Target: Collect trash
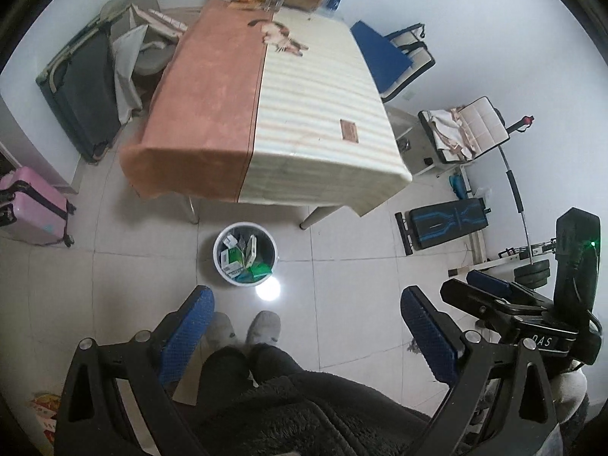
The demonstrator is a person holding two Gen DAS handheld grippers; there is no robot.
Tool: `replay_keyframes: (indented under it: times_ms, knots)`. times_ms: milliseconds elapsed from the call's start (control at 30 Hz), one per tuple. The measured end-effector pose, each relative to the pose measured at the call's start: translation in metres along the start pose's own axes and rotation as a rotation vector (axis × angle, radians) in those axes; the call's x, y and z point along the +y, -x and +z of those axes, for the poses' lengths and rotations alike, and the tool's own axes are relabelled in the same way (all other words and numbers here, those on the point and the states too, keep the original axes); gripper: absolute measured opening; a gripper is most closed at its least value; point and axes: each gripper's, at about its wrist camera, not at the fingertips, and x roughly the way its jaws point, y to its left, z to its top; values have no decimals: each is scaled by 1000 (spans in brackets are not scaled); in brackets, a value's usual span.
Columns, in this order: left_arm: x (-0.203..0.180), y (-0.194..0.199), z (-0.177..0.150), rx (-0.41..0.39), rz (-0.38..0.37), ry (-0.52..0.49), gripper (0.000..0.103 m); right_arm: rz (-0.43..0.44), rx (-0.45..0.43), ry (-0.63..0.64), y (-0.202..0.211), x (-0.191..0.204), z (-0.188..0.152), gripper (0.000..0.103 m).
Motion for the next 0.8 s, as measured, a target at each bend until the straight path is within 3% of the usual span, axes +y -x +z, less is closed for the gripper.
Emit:
replay_keyframes:
  times_ms: [800]
  knots:
    - [-8,30,-5,-39,-19,-24,103,25,-5,42,27,24,3,103]
